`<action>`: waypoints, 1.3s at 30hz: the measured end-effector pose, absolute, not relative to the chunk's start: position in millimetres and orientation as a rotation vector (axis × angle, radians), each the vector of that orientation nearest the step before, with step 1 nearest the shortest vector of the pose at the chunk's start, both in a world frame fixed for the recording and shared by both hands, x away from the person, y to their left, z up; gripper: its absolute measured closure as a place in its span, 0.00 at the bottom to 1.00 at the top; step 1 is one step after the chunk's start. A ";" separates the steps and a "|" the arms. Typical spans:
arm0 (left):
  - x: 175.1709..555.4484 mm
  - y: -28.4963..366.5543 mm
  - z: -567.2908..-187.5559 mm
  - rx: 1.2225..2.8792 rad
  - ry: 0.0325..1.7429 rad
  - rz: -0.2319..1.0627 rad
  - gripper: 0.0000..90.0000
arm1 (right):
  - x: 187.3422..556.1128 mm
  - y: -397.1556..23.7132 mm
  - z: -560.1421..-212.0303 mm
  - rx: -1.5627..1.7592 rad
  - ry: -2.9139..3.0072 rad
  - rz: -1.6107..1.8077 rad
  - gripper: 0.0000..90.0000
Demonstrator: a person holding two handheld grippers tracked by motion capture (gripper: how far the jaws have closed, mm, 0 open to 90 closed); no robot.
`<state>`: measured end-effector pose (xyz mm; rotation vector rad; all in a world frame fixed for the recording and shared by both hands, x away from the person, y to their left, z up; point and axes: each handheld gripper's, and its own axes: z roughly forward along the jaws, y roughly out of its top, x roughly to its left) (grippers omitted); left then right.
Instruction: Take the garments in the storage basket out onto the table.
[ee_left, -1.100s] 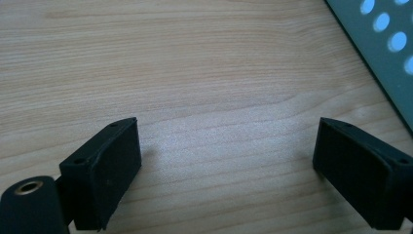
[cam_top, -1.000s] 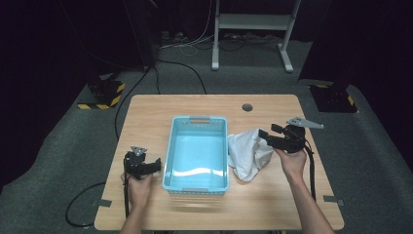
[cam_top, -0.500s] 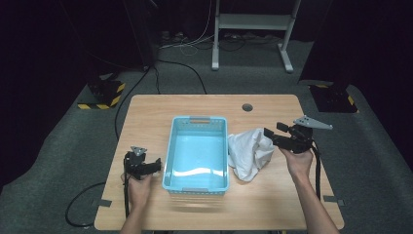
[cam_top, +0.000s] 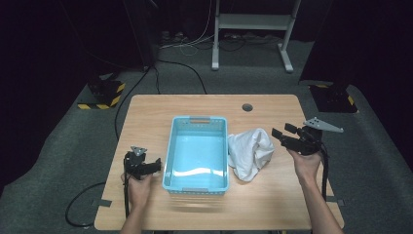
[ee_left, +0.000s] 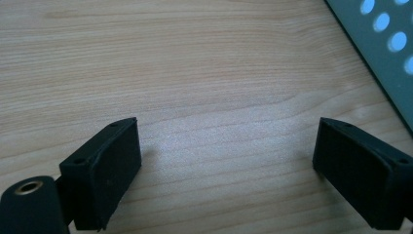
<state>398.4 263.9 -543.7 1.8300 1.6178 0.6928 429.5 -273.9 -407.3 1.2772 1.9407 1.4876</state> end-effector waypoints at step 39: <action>398.4 263.9 -543.6 1.830 1.618 0.693 0.12 | 415.1 -306.0 -430.4 1.383 1.894 1.452 0.35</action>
